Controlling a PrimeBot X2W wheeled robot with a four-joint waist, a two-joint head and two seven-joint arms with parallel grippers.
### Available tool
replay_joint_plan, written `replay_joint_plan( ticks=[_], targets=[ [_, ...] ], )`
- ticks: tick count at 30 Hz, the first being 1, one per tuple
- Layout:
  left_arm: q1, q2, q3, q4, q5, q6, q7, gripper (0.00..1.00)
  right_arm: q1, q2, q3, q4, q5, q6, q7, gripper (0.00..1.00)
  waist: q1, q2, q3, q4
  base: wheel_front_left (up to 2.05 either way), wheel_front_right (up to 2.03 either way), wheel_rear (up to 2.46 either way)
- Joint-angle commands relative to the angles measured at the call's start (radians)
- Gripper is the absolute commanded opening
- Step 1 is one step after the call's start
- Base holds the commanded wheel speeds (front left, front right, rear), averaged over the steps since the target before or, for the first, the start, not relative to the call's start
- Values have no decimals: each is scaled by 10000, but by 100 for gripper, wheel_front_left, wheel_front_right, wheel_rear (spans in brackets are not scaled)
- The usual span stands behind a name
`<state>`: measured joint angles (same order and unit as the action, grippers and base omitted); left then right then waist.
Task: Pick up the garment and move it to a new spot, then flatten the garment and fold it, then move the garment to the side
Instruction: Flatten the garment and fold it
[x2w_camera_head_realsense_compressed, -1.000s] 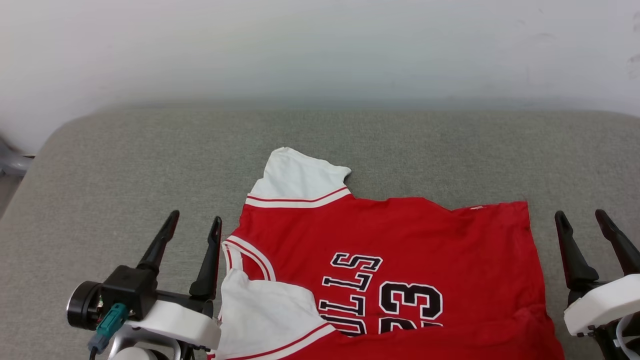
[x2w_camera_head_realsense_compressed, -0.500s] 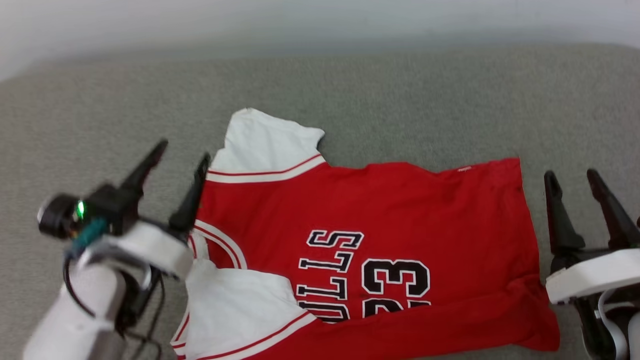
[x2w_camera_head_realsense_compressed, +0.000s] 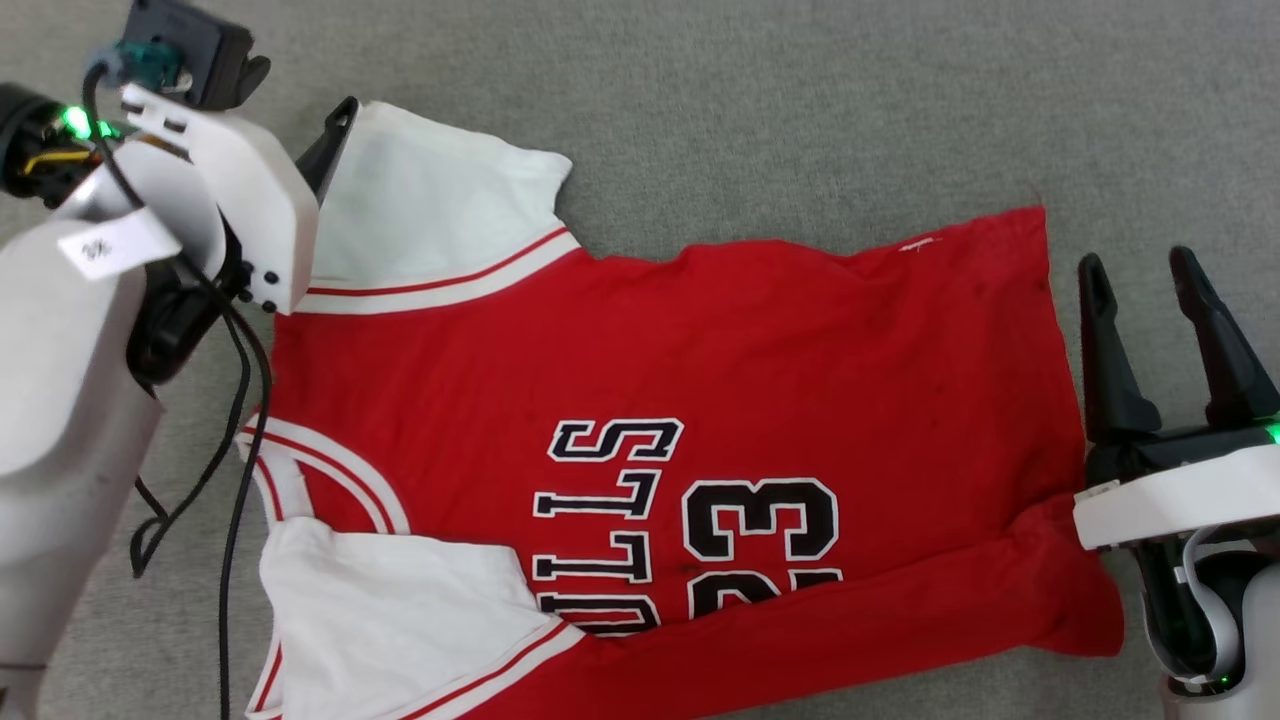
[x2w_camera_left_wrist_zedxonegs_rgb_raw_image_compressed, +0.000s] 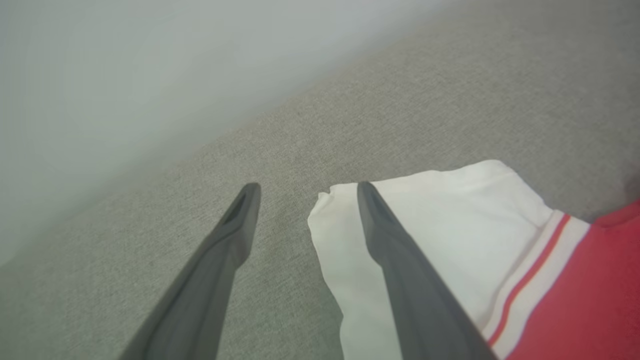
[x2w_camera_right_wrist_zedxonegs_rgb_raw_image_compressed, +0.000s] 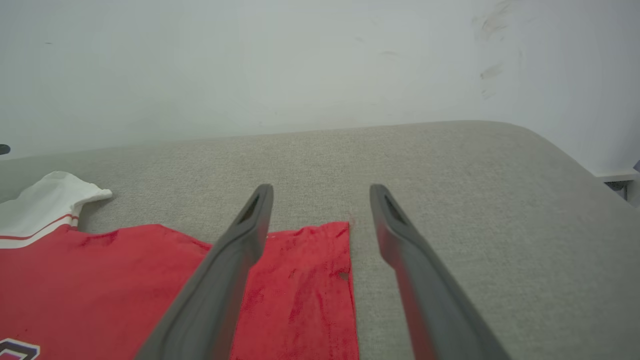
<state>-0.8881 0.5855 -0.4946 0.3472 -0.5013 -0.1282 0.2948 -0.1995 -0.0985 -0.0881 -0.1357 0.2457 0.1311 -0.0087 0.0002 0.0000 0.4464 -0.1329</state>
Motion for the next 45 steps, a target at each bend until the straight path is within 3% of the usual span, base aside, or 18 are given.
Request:
replay_joint_plan(
  ticks=[1,9,15,21,22,23,24,37,45],
  targets=[
    [-576,268,-555,67,-336,-22,618,100,-209,46,133,-92,97,-8,-77,100,-2,0,481,-216,0,0,0],
    [-1983,1026,-2013,390,-1397,-20,2500,100,-369,3,184,-185,160,-8,-193,100,-2,0,1055,-303,0,0,0],
    [-2709,1270,-2755,781,-1547,-21,2706,100,-528,78,311,-159,119,-8,-253,100,-2,0,1394,-360,0,0,0],
    [-2861,1091,-3242,1564,-1893,-10,2950,100,-618,101,380,-130,74,-8,-300,100,-2,0,1583,-392,0,0,0],
    [-2806,1060,-3379,1656,-1971,-10,3033,48,-626,105,388,-122,50,-8,-305,100,-2,0,1592,-393,0,0,0],
    [-2758,1023,-3502,1702,-2085,-12,3095,16,-632,110,399,-113,30,-8,-309,100,-2,0,1594,-394,0,0,0],
    [-2731,994,-3554,1759,-2224,-12,3098,0,-637,115,411,-98,13,-8,-310,100,-2,0,1588,-394,0,0,0],
    [-2150,744,-3230,2082,-2942,5,914,0,-142,-209,390,265,-138,-8,222,100,-2,0,172,-76,0,0,0],
    [-1136,800,-2935,960,-3077,463,-458,0,394,-754,140,266,-69,-8,1564,100,-2,0,-785,611,0,0,0]
  ],
)
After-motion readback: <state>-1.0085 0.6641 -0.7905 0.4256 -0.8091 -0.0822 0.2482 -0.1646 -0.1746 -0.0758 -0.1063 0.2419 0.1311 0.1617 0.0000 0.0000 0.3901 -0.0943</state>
